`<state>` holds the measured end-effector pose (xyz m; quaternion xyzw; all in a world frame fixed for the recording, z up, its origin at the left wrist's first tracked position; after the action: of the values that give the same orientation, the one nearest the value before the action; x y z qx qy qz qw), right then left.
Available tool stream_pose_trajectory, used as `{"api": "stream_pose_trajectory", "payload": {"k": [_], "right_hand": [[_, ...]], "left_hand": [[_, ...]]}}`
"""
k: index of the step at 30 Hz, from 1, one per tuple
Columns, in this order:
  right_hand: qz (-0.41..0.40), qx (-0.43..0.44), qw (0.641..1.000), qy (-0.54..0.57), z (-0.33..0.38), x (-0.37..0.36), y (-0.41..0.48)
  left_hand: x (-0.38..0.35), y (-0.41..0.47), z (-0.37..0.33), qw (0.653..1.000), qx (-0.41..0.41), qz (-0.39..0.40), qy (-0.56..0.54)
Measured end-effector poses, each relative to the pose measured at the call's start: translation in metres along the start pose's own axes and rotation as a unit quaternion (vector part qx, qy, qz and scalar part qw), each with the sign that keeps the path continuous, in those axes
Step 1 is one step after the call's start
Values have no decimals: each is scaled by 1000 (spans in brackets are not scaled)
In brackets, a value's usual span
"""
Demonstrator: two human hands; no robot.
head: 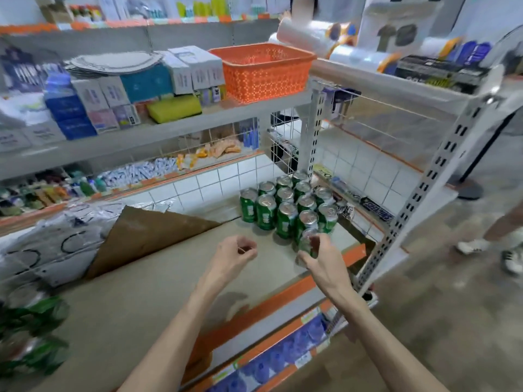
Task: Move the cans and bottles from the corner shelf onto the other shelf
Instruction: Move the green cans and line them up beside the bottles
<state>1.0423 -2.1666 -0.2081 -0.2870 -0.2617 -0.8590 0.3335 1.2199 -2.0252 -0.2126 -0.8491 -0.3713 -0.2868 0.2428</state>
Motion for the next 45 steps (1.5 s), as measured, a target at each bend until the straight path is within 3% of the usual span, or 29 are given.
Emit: {"api": "stream_pose_trajectory", "payload": {"k": [11,17,21,29,36,40,45], "right_hand": [[-11,4,999,-52,-15,-16,50],[19,2,995,-102,-13,-35,99],[40,22,977,-210,-29,-44,133],[53,24,949,-310,-47,-58,148],[34,35,959,-280,-50,-63,146],[44,78,961,-261,-43,-63,137],[89,77,988,-98,-9,-71,123]], "left_hand": [[-16,65,-2,997,42,16,-67],[-15,113,-15,997,6,22,-75],[-26,150,-25,997,-59,18,-36],[-60,183,-24,998,-30,-49,33],[-63,178,-16,996,-62,-57,-24],[-58,157,-3,997,-31,-32,-63],[-20,115,19,991,13,-33,-127]]}}
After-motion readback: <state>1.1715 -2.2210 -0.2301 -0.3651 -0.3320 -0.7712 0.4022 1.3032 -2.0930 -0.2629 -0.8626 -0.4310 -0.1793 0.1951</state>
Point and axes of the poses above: each hand's wrist, its own y-axis towards the middle knuckle, its own x-axis out of the back of the hand, z = x × y, the point moved 3 cm from there along y, towards the middle knuckle, and after that the axes turned 14 degrees about x, right-handed, at the moved point
